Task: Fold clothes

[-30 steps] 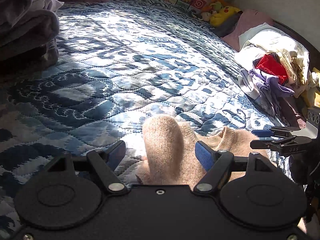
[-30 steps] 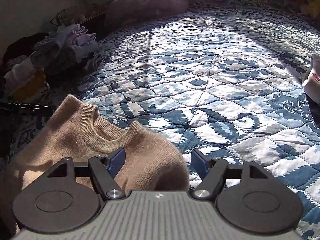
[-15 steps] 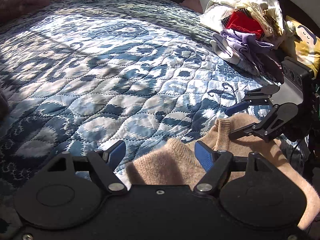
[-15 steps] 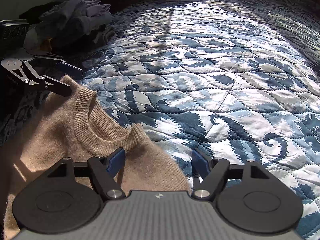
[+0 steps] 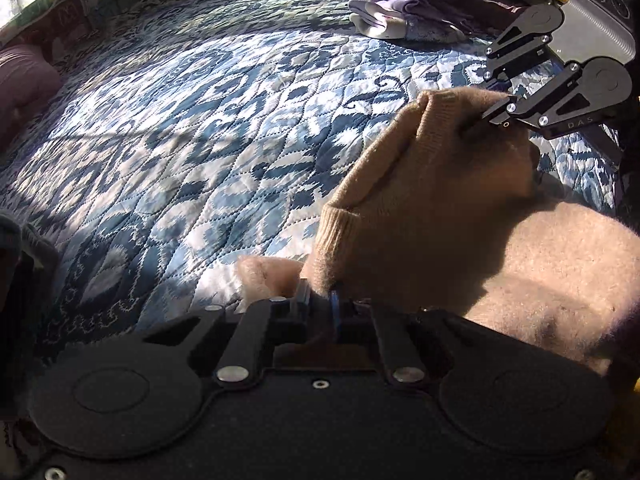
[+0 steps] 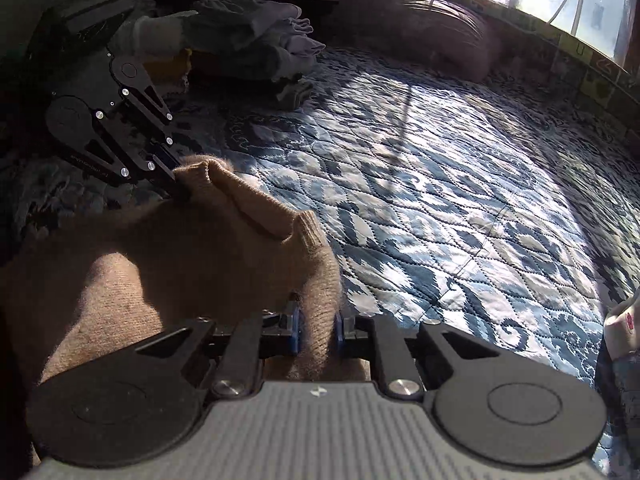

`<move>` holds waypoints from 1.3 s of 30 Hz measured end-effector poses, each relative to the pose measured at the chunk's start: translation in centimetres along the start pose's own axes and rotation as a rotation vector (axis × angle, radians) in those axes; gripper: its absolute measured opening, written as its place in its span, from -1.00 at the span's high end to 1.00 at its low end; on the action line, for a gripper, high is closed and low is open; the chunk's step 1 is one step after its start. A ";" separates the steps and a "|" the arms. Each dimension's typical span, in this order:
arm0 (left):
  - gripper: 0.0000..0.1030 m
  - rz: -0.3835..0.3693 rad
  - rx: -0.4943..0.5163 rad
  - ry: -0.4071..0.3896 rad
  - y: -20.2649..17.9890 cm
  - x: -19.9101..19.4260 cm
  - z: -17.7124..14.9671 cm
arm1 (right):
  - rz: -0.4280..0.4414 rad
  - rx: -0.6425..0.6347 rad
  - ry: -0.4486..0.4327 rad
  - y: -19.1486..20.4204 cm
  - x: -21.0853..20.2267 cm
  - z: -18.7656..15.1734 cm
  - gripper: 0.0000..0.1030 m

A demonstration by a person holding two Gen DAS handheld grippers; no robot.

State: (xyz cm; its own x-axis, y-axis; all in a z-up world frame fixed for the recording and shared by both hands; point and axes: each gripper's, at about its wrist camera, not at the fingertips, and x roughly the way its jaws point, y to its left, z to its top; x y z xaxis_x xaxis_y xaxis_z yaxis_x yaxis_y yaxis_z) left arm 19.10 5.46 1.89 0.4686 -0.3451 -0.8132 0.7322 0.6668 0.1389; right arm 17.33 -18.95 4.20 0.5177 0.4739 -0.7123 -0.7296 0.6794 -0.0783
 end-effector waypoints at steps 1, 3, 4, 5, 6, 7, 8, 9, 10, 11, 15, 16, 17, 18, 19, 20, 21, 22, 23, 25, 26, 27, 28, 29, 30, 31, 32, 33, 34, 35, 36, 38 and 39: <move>0.88 0.022 0.013 -0.006 -0.8 -0.6 -0.3 | -0.024 -0.034 0.002 1.0 -0.8 -0.2 0.67; 0.89 0.066 0.027 -0.023 -1.9 -2.0 -0.6 | -0.072 -0.102 0.006 3.1 -2.3 -0.6 0.68; 0.89 0.083 0.032 -0.034 -2.4 -2.9 -0.6 | -0.091 -0.124 0.005 3.9 -3.0 -0.7 0.68; 0.89 0.098 0.037 -0.050 -2.8 -4.0 -0.6 | -0.110 -0.145 0.005 4.6 -3.7 -0.8 0.68; 0.89 0.119 0.046 -0.070 -3.3 -5.2 -0.5 | -0.129 -0.166 0.003 5.3 -4.3 -0.9 0.69; 0.89 0.137 0.055 -0.087 -3.7 -6.3 -0.3 | -0.146 -0.183 -0.004 5.8 -5.0 -0.9 0.69; 0.89 0.153 0.067 -0.102 -4.1 -7.2 -0.1 | -0.163 -0.197 -0.013 6.2 -5.8 -0.8 0.69; 0.89 0.171 0.079 -0.118 -4.5 -8.3 0.2 | -0.179 -0.209 -0.025 6.6 -6.8 -0.6 0.69; 0.89 0.192 0.094 -0.135 -4.9 -9.6 0.5 | -0.196 -0.221 -0.038 6.9 -7.8 -0.4 0.69; 0.89 0.213 0.108 -0.151 -5.4 -10.7 0.8 | -0.207 -0.228 -0.049 7.1 -8.6 -0.1 0.69; 0.89 0.294 0.158 -0.218 -7.0 -15.2 2.0 | -0.258 -0.260 -0.113 7.8 -12.7 1.8 0.70; 0.89 0.312 0.171 -0.235 -7.3 -16.3 2.2 | -0.270 -0.272 -0.126 8.1 -13.8 2.4 0.70; 0.89 0.330 0.184 -0.252 -7.6 -17.3 2.5 | -0.282 -0.284 -0.144 8.2 -15.0 3.0 0.70; 0.89 0.348 0.198 -0.269 -7.9 -18.3 2.7 | -0.290 -0.295 -0.153 8.3 -15.7 3.4 0.70; 0.89 0.363 0.211 -0.284 -8.2 -19.3 2.9 | -0.301 -0.314 -0.165 8.6 -16.7 4.0 0.70; 0.89 0.373 0.224 -0.294 -8.3 -20.1 3.1 | -0.308 -0.329 -0.173 8.7 -17.5 4.5 0.70; 0.88 0.382 0.236 -0.302 -8.4 -20.7 3.4 | -0.314 -0.345 -0.181 8.8 -18.3 4.9 0.70; 0.88 0.388 0.245 -0.307 -8.3 -21.2 3.6 | -0.323 -0.360 -0.187 8.9 -18.9 5.3 0.70; 0.88 0.395 0.251 -0.308 -8.2 -21.4 3.9 | -0.327 -0.372 -0.190 8.8 -19.3 5.8 0.70; 0.88 0.415 0.265 -0.310 -7.8 -21.7 4.6 | -0.339 -0.387 -0.195 8.5 -19.8 6.9 0.70; 0.88 0.424 0.267 -0.309 -7.4 -21.6 4.9 | -0.344 -0.392 -0.196 8.2 -19.8 7.3 0.70; 0.88 0.434 0.267 -0.309 -7.0 -21.6 5.3 | -0.351 -0.394 -0.198 7.7 -19.6 8.0 0.70; 0.88 0.443 0.266 -0.308 -6.5 -21.3 5.8 | -0.358 -0.395 -0.200 7.3 -19.4 8.7 0.70; 0.88 0.450 0.262 -0.308 -6.0 -21.1 6.3 | -0.364 -0.390 -0.202 6.7 -19.1 9.3 0.70; 0.88 0.455 0.253 -0.311 -5.3 -20.9 6.7 | -0.371 -0.389 -0.203 6.0 -18.7 9.9 0.70; 0.88 0.457 0.244 -0.312 -4.7 -20.6 7.3 | -0.379 -0.389 -0.203 5.4 -18.2 10.5 0.70; 0.88 0.461 0.237 -0.310 -3.9 -20.2 7.8 | -0.385 -0.387 -0.202 4.6 -17.7 11.2 0.70; 0.88 0.465 0.229 -0.308 -3.2 -19.9 8.4 | -0.391 -0.385 -0.200 3.8 -17.1 11.9 0.71; 0.88 0.469 0.222 -0.306 -2.5 -19.4 8.9 | -0.397 -0.380 -0.197 2.9 -16.5 12.6 0.71; 0.88 0.474 0.215 -0.302 -1.7 -18.9 9.4 | -0.403 -0.376 -0.195 1.9 -15.8 13.4 0.71; 0.88 0.479 0.206 -0.298 -0.9 -18.4 10.1 | -0.413 -0.374 -0.192 1.1 -15.1 14.1 0.71; 0.88 0.485 0.187 -0.292 0.8 -17.3 11.5 | -0.434 -0.369 -0.187 -0.7 -13.4 15.4 0.72; 0.88 0.490 0.179 -0.288 1.7 -16.6 12.2 | -0.440 -0.366 -0.184 -1.4 -12.8 15.9 0.71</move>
State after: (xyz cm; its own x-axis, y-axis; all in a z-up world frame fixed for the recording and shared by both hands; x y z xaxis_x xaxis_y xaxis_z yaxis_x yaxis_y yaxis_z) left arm 18.62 4.26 22.55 0.8699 -0.2069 -0.4477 0.4568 0.6804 0.5730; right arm 18.85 -17.08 24.54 0.8509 0.3040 -0.4284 -0.5191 0.6119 -0.5968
